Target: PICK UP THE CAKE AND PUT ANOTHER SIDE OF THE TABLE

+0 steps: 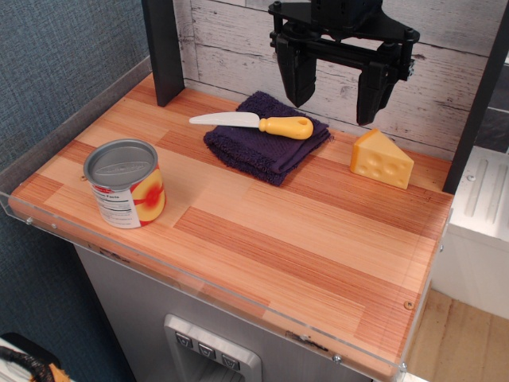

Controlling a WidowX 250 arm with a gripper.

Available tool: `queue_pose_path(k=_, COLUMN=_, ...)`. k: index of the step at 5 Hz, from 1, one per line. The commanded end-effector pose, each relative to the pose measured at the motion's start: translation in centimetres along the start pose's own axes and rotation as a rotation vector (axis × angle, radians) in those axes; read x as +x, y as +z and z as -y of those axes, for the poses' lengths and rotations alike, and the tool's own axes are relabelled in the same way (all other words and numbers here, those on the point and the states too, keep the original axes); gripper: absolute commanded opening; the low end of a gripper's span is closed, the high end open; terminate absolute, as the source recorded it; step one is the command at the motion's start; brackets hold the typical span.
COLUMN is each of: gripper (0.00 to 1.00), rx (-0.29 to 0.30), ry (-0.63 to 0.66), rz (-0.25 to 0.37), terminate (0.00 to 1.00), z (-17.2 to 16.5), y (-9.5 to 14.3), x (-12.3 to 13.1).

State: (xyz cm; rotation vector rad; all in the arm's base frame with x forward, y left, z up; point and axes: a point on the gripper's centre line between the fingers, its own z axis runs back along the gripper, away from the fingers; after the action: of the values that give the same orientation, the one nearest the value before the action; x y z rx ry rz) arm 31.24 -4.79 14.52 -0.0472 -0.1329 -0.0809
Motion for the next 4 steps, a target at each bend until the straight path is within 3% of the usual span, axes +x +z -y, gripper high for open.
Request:
queue_pose_path(k=1, gripper=1.00, rx=0.000, ry=0.000, rz=0.000, terminate=0.00, z=0.0, y=0.0, x=0.0)
queue_pose_path(k=2, gripper=1.00, rx=0.116, ry=0.237, rz=-0.022, terminate=0.00, z=-0.2, y=-1.0, x=1.2)
queue_pose_path(k=4, gripper=1.00, rx=0.065, ry=0.646, rz=0.140, terminate=0.00, z=-0.7, y=-2.5, x=2.7)
